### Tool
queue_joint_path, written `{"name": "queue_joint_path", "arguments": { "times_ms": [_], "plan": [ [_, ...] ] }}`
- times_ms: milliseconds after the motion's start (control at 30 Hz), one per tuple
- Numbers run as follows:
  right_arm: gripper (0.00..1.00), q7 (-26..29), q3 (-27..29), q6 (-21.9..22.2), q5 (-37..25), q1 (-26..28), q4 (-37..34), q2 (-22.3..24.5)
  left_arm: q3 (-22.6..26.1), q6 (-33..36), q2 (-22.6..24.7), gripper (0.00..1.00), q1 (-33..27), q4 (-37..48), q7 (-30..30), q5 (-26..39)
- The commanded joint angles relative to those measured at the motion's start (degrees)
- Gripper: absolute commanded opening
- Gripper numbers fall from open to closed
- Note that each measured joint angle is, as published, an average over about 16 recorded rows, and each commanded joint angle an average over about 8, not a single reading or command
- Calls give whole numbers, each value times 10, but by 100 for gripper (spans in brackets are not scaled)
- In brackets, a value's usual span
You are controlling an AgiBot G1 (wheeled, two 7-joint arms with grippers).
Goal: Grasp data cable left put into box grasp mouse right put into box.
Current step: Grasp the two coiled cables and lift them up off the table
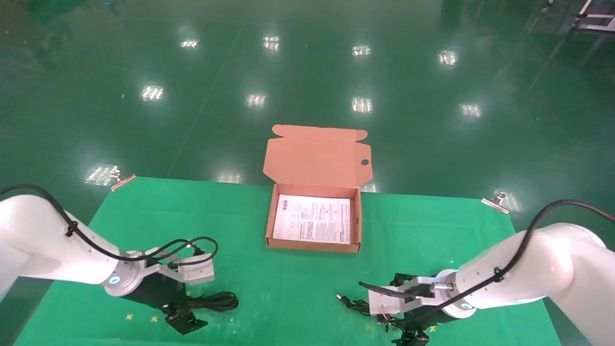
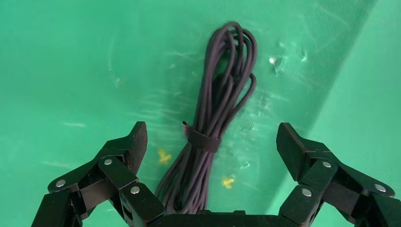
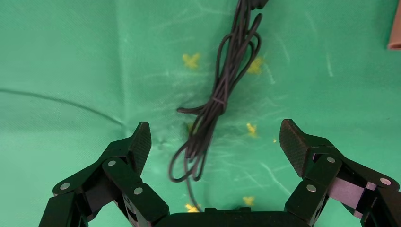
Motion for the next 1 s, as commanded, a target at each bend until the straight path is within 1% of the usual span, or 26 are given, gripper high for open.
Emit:
{"name": "queue_joint_path", "arguments": {
  "times_ms": [33,100,133,167,200,1000],
  "plan": [
    [56,-16,0,6,3,1,-23,-11,-2,-3,5,33,-4,23,19,-4],
    [31,-26,0,12,4,-1,-34,-16,-3,-5,8,8,-7,36,29,-6],
    [19,-29,0,15,5,-2,-38,-18,-3,-6,9,2,-8,41,31,-6],
    [6,-31,0,17,6,-3,-40,-19,-4,-7,10,0,-9,45,33,-6],
    [0,-32,0,18,6,-4,-42,-19,-4,-7,11,0,-9,48,34,-6],
    [0,-25,0,11,4,-1,-31,-15,-3,-4,7,0,-6,32,27,-7]
  ]
}}
